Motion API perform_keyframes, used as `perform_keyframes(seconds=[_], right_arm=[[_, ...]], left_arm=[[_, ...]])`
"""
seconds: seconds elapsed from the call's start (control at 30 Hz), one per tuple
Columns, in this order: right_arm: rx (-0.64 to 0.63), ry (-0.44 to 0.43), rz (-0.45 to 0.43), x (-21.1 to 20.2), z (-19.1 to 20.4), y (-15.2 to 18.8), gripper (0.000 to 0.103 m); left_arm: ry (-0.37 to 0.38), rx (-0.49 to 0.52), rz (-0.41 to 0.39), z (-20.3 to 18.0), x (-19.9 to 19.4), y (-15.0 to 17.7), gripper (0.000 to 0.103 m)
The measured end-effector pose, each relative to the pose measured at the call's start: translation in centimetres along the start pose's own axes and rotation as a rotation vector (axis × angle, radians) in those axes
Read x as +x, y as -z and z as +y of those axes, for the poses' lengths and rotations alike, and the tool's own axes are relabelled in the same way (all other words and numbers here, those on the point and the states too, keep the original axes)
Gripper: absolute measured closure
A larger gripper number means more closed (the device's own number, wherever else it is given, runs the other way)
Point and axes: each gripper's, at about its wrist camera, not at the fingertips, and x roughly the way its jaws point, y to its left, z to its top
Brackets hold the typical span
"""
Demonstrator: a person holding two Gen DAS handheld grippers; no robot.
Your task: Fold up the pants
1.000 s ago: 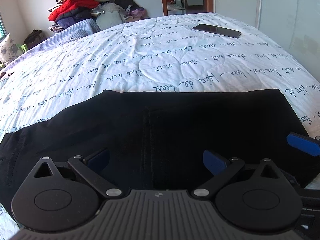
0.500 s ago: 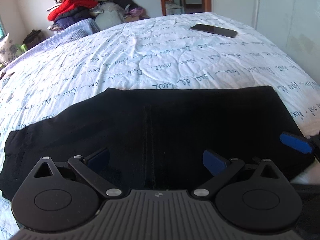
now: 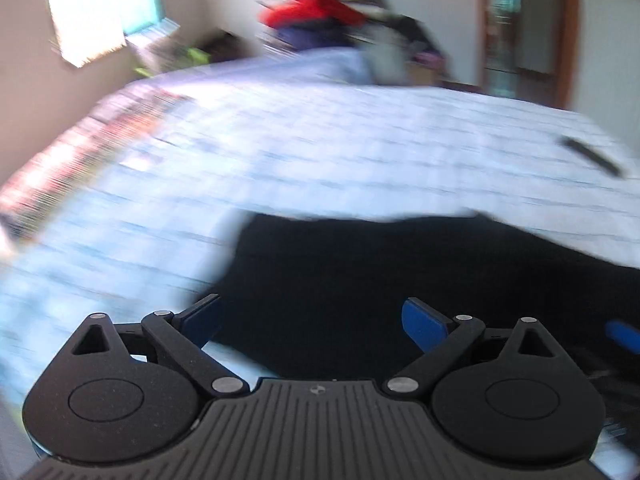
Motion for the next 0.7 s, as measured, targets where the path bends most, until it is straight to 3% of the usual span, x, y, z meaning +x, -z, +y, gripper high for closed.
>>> perform_keyframes(seconds=[0.13, 0.2, 0.23, 0.3, 0.4, 0.43, 0.6, 0.7], right_arm=[[-0.051, -0.046, 0.029, 0.6, 1.4, -0.1, 0.044], [-0.024, -0.070, 0.027, 0.6, 1.4, -0.2, 0.044], [-0.004, -0.084, 0.022, 0.5, 1.5, -0.2, 0.044], [0.022, -0.108, 0.016, 0.7, 1.7, -0.3, 0.044], [-0.014, -0.101, 0.057, 1.6, 2.5, -0.1, 0.044], [-0.036, -0.091, 0.065, 1.7, 2.8, 0.1, 0.044], [-0.055, -0.073, 0.046, 0.5, 3.4, 0.0, 0.043], [-0.093, -0.056, 0.057, 0.6, 4.0, 0.0, 0.042]], left_arm=[[-0.317, 0.027, -0.122, 5.4, -2.5, -1.1, 0.004], [-0.365, 0.008, -0.169, 6.7, -3.4, -1.7, 0.000], [-0.346, -0.006, -0.182, 6.9, -3.4, -2.0, 0.000], [-0.232, -0.025, -0.144, 6.1, -2.1, -2.5, 0.001], [0.060, 0.006, -0.015, 2.9, 2.2, -1.6, 0.000], [0.119, 0.003, 0.049, 1.7, 4.1, -1.2, 0.003], [0.248, -0.016, 0.253, -2.0, 9.3, 1.6, 0.008], [0.270, 0.003, 0.238, -1.7, 8.3, 2.7, 0.008]])
